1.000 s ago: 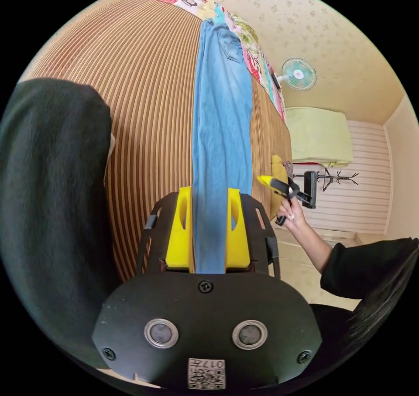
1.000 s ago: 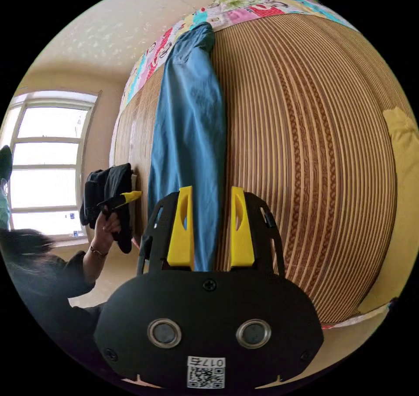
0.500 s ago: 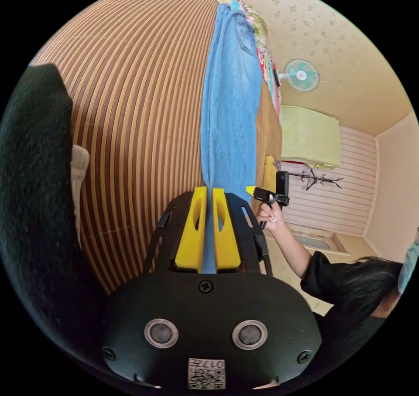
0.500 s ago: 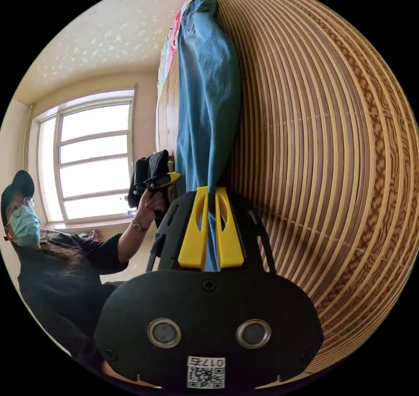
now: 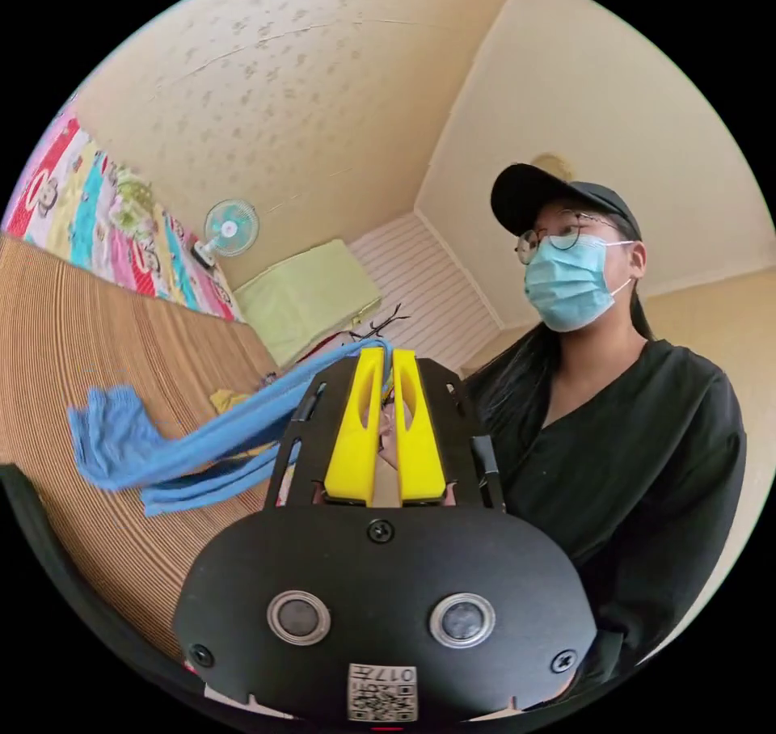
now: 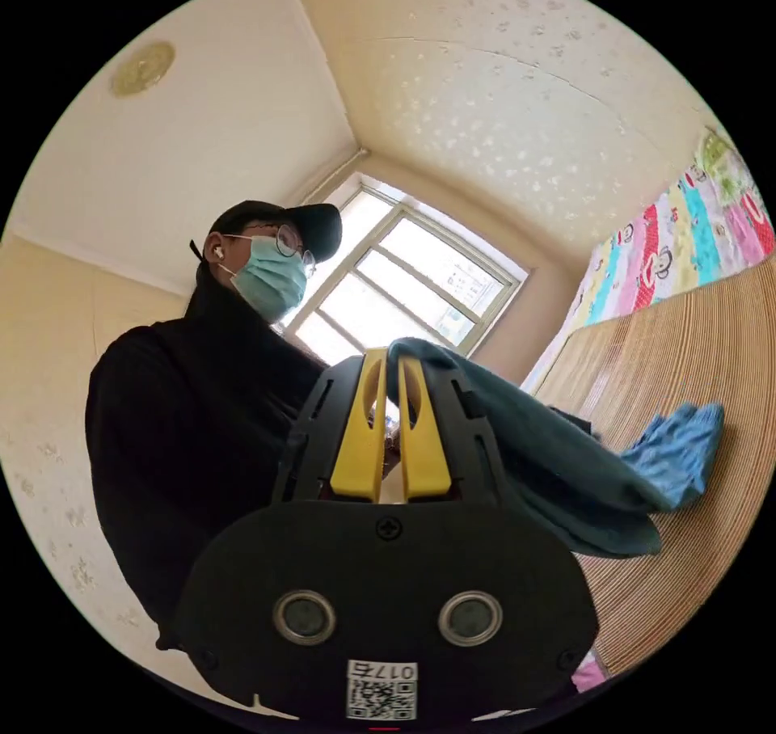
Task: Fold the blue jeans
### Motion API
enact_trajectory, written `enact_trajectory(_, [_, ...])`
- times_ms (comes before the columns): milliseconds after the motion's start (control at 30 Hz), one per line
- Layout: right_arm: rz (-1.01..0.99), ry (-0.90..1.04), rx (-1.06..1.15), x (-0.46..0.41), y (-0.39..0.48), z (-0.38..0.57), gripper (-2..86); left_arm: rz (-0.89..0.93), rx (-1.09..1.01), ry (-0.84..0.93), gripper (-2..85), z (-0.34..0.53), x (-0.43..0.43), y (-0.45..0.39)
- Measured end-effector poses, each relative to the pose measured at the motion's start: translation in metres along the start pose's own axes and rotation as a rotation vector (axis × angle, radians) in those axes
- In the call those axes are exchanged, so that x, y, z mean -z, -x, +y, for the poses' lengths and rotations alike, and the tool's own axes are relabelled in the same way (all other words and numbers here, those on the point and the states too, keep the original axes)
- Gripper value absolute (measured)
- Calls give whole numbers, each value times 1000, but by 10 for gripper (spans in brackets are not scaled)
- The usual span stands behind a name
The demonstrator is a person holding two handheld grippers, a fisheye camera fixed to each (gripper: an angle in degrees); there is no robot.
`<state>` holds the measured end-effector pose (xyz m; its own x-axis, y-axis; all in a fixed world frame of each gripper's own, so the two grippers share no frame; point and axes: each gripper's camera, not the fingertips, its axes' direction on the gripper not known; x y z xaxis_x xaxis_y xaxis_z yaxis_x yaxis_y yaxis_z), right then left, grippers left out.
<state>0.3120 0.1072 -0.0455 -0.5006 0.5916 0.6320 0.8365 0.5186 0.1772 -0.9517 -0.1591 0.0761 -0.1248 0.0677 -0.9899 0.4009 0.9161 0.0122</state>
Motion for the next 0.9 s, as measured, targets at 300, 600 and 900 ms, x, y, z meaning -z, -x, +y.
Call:
enact_trajectory(300, [287,10,-28,-8,-21,-122,19,-305,-5,-1,4,-119,-51,-18])
enact_trajectory(600, [547,191,-134,-58,-132,-122,20,-411,140,62,8,-131,-65,125])
enact_trajectory(900, [622,558,-687,-134,-238,131,48,-694,665,306,76,116,-33,252])
